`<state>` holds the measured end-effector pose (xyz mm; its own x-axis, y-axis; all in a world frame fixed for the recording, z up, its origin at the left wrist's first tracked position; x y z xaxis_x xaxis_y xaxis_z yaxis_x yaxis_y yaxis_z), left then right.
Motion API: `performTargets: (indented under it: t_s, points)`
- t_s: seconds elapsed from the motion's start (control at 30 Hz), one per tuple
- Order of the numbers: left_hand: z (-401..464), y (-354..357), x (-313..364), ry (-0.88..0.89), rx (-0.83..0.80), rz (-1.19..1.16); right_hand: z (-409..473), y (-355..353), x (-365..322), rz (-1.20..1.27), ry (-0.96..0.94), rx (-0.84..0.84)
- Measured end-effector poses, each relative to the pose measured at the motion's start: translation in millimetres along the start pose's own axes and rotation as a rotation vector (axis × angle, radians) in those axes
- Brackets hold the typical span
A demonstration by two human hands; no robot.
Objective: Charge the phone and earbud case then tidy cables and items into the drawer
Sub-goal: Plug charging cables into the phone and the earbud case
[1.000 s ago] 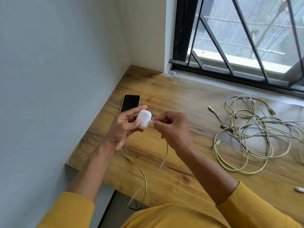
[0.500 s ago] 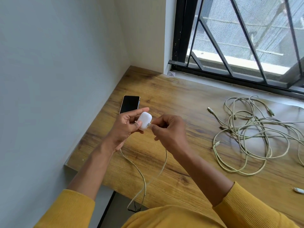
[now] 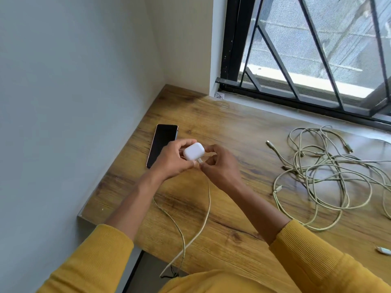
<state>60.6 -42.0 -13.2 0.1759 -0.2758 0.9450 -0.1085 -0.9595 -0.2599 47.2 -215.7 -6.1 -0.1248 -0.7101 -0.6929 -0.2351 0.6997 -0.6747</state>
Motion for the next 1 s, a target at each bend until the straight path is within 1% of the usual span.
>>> performTargets:
  t_s: [0.2, 0.4, 0.57, 1.0]
  points:
    - [19.9, 16.7, -11.1, -0.006, -0.025, 0.221, 9.1, 9.3, 16.1, -0.018, 0.065, -0.017]
    - [33.2, 28.5, -14.5, 0.025, -0.076, 0.339, 17.6, 18.6, 28.7, 0.008, 0.111, 0.001]
    - [41.0, 28.0, -15.7, 0.034, -0.057, 0.314, 22.0, 21.6, 34.4, 0.022, 0.143, 0.029]
    - [23.0, 23.8, -13.1, 0.12, 0.063, 0.212, 8.2, 10.5, 29.3, -0.008, 0.109, 0.089]
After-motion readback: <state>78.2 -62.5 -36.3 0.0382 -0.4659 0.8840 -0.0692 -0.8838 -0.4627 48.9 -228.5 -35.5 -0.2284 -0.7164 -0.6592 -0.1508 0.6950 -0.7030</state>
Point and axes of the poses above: each hand's wrist, its own z-axis towards the middle knuckle, its own y-axis out of the palm, x = y × z, the point moved 7 cm from there along z, towards the middle knuckle, and after that the axes turned 14 degrees about -z, right-handed, at the moved point
